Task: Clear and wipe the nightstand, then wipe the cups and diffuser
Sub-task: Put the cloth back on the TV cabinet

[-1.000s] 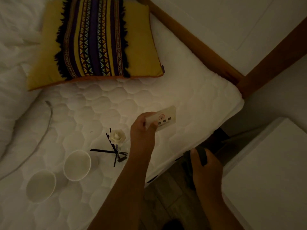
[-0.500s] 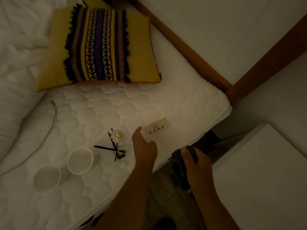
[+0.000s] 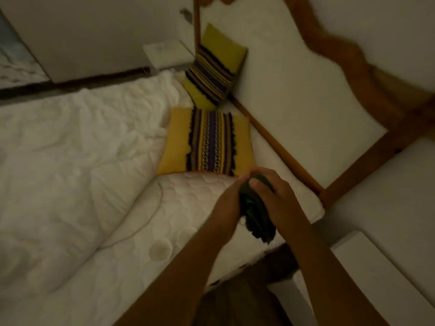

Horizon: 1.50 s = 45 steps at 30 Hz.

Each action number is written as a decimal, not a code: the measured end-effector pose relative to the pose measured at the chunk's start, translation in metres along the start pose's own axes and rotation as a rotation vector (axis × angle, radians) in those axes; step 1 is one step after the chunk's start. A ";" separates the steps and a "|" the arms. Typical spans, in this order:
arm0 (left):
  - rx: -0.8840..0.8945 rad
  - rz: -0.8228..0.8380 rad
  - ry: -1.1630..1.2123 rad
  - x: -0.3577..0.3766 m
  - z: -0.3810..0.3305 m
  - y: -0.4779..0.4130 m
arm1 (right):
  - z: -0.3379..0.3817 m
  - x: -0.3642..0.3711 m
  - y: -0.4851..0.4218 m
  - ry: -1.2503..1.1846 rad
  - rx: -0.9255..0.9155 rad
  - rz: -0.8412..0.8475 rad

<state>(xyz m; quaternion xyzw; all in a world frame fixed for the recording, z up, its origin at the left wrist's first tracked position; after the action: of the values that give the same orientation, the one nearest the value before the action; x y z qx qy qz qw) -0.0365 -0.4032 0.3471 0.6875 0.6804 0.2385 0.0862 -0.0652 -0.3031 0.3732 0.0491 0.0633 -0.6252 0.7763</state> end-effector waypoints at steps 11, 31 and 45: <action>0.166 -0.436 -1.580 -0.247 -0.175 0.301 | 0.238 0.268 0.064 0.786 -0.675 0.930; -0.463 -1.576 -1.273 -0.511 0.040 0.887 | 0.366 0.774 0.522 0.476 -1.627 1.481; -0.524 -1.669 -1.284 -0.774 0.070 1.142 | 0.440 1.110 0.713 0.325 -1.727 1.538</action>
<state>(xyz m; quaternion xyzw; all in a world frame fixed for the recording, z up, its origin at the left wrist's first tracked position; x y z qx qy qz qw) 1.0469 -1.2126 0.6295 -0.0354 0.6892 -0.1620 0.7053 0.8811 -1.2898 0.6278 -0.3905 0.5198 0.2743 0.7086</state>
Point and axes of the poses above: each hand's wrist, its own y-axis away from the middle knuckle, its own x-axis out of the palm, z = x × y, the point moved 6 cm from there along -y, towards the middle knuckle, and after that the axes turned 10 degrees about -y, right-handed, at the moved point
